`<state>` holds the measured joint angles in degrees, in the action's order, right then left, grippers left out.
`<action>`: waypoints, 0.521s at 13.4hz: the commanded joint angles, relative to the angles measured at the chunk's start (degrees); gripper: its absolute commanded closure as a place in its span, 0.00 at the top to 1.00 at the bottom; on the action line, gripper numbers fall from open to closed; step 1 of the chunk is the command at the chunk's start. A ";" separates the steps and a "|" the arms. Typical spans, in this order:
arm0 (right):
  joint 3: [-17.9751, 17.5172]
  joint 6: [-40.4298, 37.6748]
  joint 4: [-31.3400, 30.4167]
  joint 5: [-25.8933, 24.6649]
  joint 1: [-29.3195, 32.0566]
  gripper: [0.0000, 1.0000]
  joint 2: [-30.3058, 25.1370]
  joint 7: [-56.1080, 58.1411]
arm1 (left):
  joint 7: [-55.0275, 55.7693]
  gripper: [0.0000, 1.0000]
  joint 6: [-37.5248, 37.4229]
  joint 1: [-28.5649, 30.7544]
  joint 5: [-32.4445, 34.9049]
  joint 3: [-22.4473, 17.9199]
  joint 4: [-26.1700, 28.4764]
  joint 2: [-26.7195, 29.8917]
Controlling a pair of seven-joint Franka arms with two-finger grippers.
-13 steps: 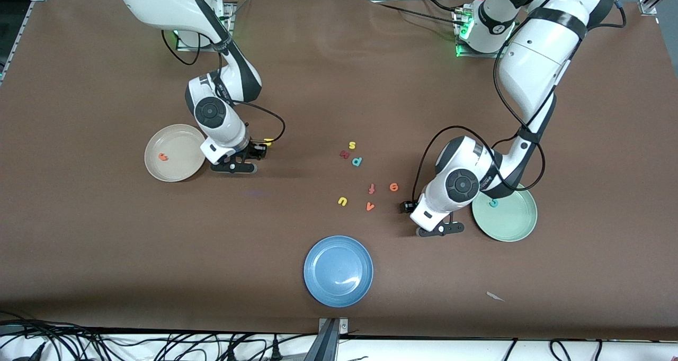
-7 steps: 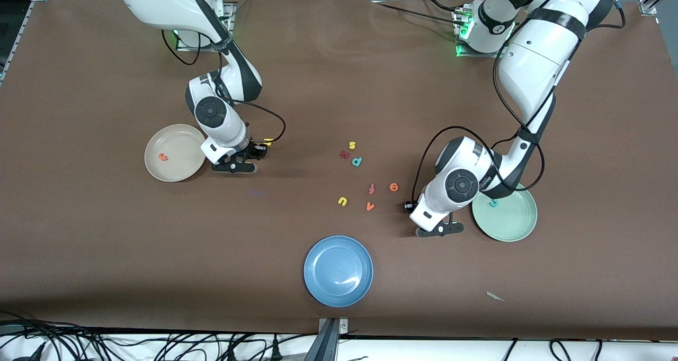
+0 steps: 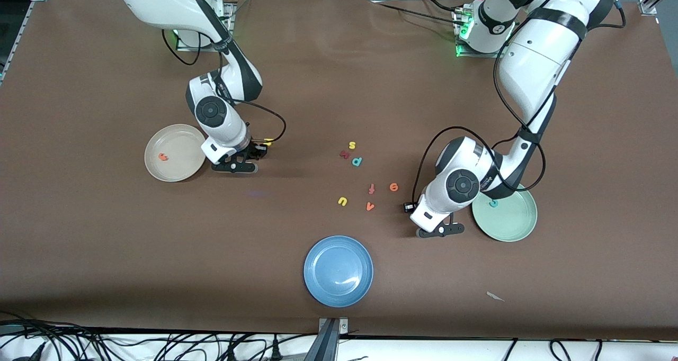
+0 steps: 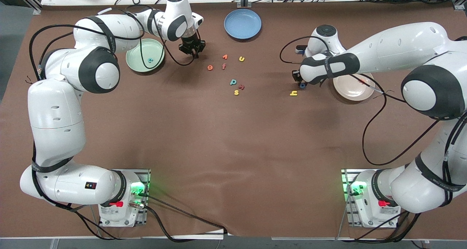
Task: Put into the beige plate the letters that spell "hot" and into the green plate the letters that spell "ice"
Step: 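Hold the blue o with the right gripper while the left gripper grasps the pink l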
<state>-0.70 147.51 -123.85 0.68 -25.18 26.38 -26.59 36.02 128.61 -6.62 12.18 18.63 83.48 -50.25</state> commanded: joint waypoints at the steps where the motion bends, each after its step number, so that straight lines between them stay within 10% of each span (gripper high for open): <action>1: -0.27 0.76 -0.87 0.72 0.39 0.27 1.30 -0.13 | -0.78 0.07 -0.12 -0.67 -0.58 -0.43 -1.21 -1.17; 7: -0.27 0.15 -0.61 0.72 0.39 0.24 1.22 -0.13 | -7.61 0.00 -11.17 1.95 -0.58 -0.52 -5.86 1.81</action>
<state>-0.71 147.49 -123.84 0.69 -25.17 26.37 -26.62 32.98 122.94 -6.01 12.18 18.37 80.08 -50.02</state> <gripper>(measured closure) 0.727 0.899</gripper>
